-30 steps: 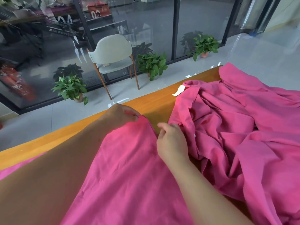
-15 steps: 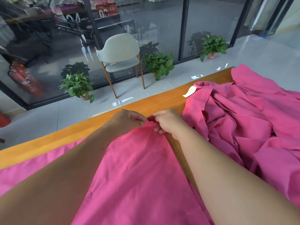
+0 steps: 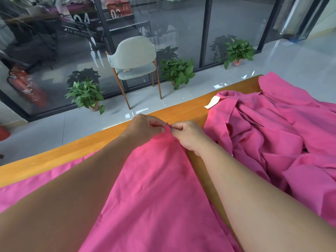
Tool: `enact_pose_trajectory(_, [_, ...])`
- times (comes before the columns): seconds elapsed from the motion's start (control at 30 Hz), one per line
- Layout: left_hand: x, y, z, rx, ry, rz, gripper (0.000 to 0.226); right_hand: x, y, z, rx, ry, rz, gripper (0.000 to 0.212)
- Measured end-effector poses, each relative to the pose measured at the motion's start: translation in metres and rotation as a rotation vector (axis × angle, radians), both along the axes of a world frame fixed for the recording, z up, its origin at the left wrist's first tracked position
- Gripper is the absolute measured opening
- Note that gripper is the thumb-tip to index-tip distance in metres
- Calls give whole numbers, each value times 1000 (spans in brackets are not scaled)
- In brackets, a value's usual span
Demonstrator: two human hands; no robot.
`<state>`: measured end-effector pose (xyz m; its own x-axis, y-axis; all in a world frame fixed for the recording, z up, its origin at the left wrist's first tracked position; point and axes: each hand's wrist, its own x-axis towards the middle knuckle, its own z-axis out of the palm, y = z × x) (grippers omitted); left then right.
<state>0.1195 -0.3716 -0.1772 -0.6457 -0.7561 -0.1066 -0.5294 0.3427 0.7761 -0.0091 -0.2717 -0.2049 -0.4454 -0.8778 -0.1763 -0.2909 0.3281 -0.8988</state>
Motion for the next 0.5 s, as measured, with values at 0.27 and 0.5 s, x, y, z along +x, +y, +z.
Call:
enact_pose_trajectory(0.27, [-15, -9, 0, 16, 15, 91, 33, 10, 31, 10, 106, 184, -125, 25])
enact_pose_trajectory(0.5, [-26, -9, -7, -26, -133, 102, 13, 19, 62, 2, 210, 205, -163, 16])
